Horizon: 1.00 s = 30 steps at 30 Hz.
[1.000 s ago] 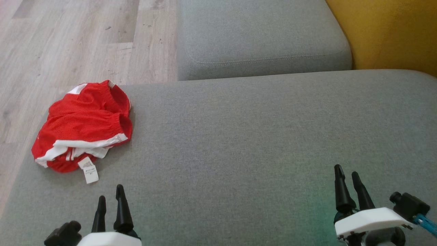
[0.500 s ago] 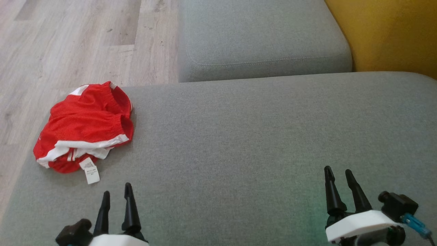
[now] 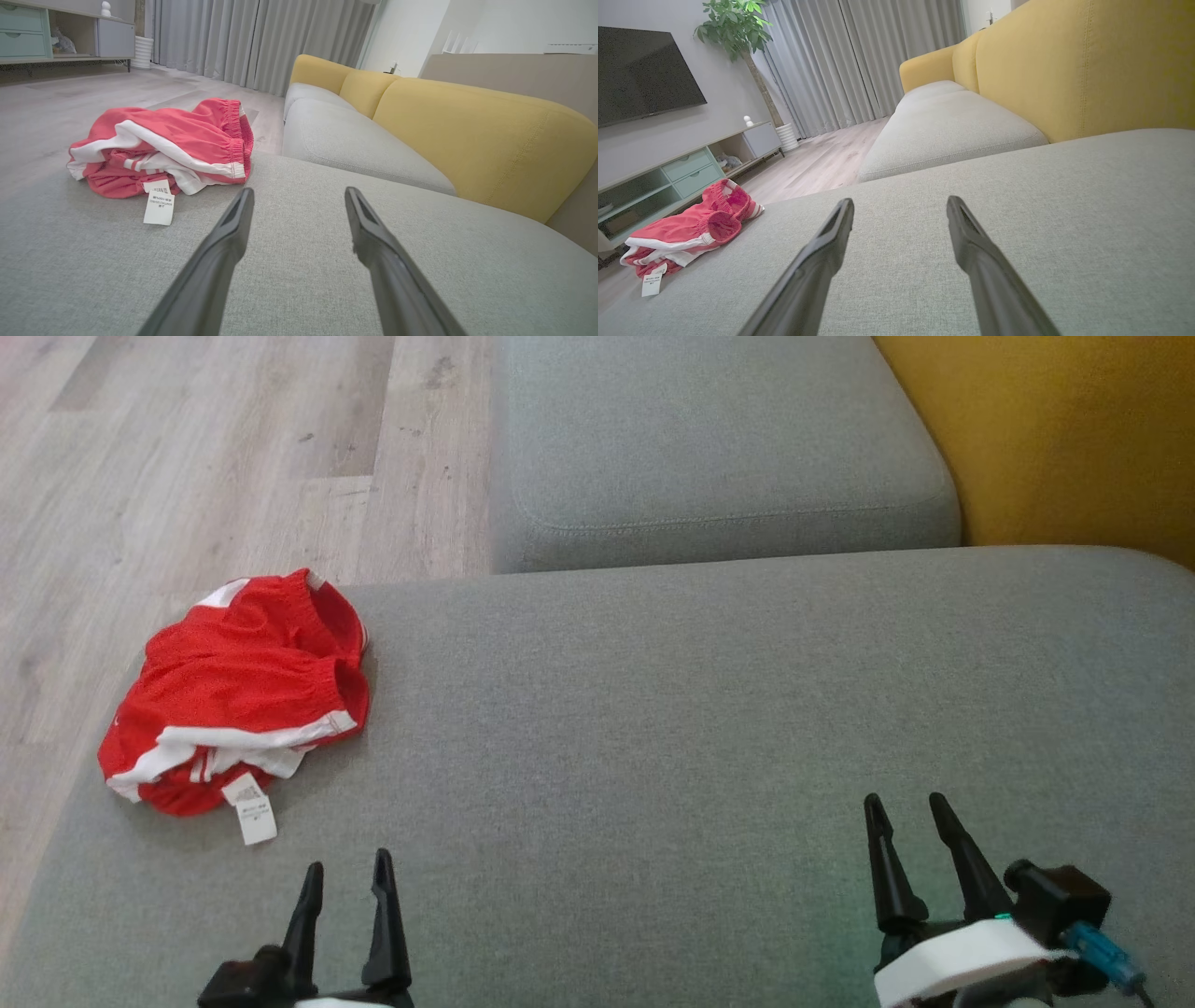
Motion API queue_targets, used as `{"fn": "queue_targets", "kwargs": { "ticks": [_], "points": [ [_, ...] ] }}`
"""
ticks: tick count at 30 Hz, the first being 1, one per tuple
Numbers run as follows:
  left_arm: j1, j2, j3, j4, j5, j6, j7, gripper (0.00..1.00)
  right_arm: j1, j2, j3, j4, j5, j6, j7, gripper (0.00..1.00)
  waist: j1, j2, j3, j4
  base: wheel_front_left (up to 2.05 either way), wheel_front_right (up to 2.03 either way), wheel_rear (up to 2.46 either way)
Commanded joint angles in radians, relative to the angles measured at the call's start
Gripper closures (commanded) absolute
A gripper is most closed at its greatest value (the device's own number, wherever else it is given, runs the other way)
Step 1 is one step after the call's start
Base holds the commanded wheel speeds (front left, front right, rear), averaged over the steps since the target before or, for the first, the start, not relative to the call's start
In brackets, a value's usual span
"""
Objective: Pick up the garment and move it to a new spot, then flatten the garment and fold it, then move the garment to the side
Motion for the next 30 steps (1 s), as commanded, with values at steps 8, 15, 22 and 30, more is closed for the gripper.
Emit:
{"fn": "queue_targets", "kwargs": {
  "ticks": [8,15,22,30],
  "points": [
    [-0.023,0.007,0.008,-0.039,0.118,0.021,-0.039,0.00,-0.014,-0.006,0.027,-0.018,-0.144,0.007,-0.041,0.00,-0.0001,-0.0001,-0.015,-0.003,0.00,0.00,0.00],
    [-0.018,0.007,-0.004,-0.052,0.206,0.043,-0.060,0.00,-0.008,-0.007,0.012,0.013,-0.243,0.008,-0.062,0.00,-0.0001,-0.0001,-0.022,-0.004,0.00,0.00,0.00],
    [-0.015,0.007,-0.006,-0.055,0.241,0.054,-0.071,0.00,-0.008,-0.007,0.010,0.031,-0.284,0.008,-0.072,0.00,-0.0001,-0.0001,-0.027,-0.003,0.00,0.00,0.00],
    [-0.016,0.007,-0.002,-0.045,0.228,0.048,-0.071,0.00,-0.012,-0.007,0.009,0.039,-0.278,0.008,-0.072,0.00,-0.0001,-0.0001,-0.027,-0.005,0.00,0.00,0.00]
  ]
}}
